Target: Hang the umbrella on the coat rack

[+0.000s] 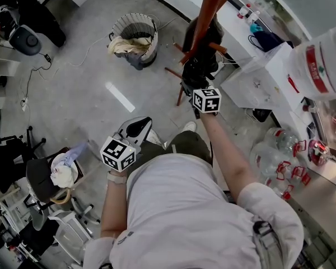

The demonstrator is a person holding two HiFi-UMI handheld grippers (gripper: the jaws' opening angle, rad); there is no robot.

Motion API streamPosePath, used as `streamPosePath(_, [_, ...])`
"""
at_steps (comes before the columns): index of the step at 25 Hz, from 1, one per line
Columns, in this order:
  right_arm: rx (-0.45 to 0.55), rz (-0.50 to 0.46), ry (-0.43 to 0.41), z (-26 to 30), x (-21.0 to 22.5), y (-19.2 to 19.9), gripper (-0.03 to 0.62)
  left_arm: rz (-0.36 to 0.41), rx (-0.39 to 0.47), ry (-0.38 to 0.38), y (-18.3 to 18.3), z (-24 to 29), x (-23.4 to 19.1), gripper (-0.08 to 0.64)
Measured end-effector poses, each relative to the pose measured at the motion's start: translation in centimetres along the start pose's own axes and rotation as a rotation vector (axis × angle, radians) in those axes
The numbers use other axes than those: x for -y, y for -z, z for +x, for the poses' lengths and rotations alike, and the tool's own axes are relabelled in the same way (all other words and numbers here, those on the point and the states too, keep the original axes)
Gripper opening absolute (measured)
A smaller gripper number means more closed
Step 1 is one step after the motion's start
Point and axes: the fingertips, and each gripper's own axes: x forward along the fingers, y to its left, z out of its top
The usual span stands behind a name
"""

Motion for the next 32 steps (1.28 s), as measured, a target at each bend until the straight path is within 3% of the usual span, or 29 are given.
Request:
streamPosePath(17, [0.026,0.029,0.147,-0.6,1.3,-0.3,0.351,-0.004,0.004,0.031,0.4,-1.5,-1.1,0.002])
streamPosePath(28, [0.066,0.046,0.166,-4.4,1.0,-0.1,0.353,0.005,0.019,0.121,-0.5,0.2,-0.9,0.002])
streamPosePath(32, [0.091,0.054,0.151,-6.2,0.4,-0.5,0.351,0.068,-0.004,0.132,-1.2,1.4,-1.0,0.002])
